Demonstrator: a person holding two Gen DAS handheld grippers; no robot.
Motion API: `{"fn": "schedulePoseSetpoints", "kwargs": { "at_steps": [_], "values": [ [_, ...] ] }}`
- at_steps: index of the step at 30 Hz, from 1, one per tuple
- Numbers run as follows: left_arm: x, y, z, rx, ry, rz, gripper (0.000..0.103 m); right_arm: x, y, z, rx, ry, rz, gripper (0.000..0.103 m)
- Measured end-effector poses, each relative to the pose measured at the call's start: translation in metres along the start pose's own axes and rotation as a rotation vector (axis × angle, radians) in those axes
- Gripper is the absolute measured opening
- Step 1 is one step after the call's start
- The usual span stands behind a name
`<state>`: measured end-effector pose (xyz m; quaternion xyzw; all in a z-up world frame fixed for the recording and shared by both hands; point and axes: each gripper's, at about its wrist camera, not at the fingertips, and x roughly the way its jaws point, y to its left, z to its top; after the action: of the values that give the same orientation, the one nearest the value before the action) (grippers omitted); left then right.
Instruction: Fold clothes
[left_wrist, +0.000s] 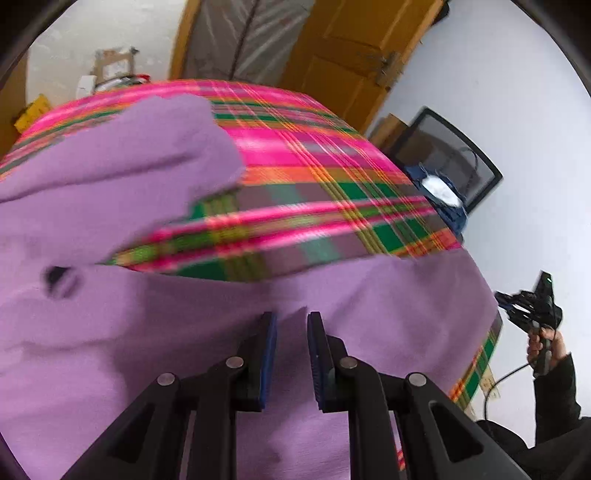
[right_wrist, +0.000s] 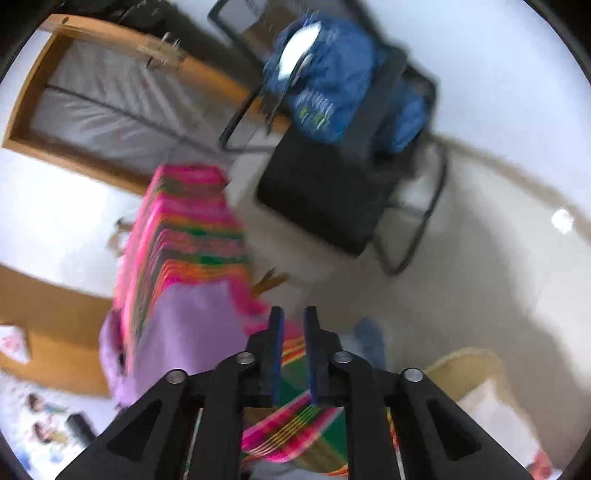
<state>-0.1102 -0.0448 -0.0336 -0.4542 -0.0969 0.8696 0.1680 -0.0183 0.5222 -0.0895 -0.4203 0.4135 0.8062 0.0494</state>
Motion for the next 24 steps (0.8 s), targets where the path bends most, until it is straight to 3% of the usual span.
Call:
{"fn": "schedulePoseSetpoints", "kwargs": {
  "at_steps": [3, 6, 8, 15, 24],
  "values": [
    [-0.009, 0.025, 0.004, -0.034, -0.032, 0.085, 0.017, -0.014, 0.038, -0.002, -0.160, -0.061, 0.056, 0.025],
    [-0.012, 0.053, 0.005, -0.081, -0.062, 0.148, 0.017, -0.005, 0.097, -0.016, -0.344, -0.036, 0.129, 0.035],
    [-0.009, 0.071, 0.004, -0.124, -0.050, 0.195, 0.017, 0.008, 0.137, -0.027, -0.465, -0.009, 0.175, 0.037],
    [-0.034, 0.089, 0.006, -0.157, -0.128, 0.218, 0.015, 0.064, 0.249, -0.079, -0.716, 0.137, 0.332, 0.042],
    [-0.054, 0.112, 0.004, -0.186, -0.175, 0.231, 0.015, 0.125, 0.342, -0.154, -0.993, 0.298, 0.374, 0.046]
  ]
}}
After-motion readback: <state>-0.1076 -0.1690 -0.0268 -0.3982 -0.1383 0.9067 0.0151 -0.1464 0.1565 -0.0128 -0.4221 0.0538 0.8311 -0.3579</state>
